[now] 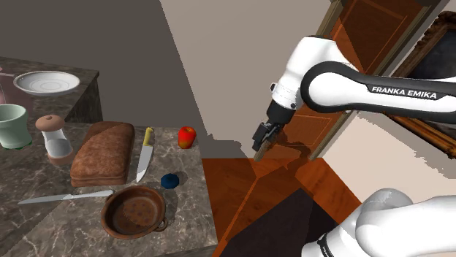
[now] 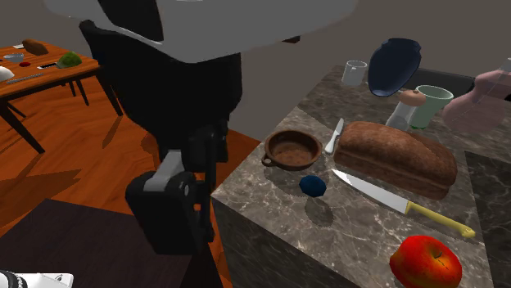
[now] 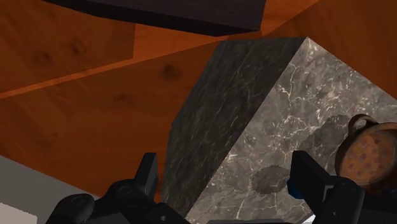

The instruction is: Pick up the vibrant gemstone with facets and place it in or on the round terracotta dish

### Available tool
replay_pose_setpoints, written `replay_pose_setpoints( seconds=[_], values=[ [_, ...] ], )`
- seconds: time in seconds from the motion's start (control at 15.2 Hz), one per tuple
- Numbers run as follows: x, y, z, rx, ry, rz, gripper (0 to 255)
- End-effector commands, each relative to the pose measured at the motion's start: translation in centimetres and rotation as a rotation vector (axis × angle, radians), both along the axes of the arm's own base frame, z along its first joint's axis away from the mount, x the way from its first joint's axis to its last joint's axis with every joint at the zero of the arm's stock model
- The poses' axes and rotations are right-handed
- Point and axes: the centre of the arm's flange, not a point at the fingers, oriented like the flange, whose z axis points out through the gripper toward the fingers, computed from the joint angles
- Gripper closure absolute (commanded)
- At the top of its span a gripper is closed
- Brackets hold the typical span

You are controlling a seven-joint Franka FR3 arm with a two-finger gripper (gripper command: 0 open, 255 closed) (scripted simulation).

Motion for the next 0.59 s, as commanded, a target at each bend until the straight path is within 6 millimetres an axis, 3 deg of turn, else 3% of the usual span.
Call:
replay_pose_setpoints(
  seconds=[0.0, 0.53],
  values=[
    [1.2, 2.0, -1.5, -0.002, -0.002, -0.001, 0],
    [5.8, 9.1, -8.0, -0.016, -0.003, -0.004, 0]
  ],
)
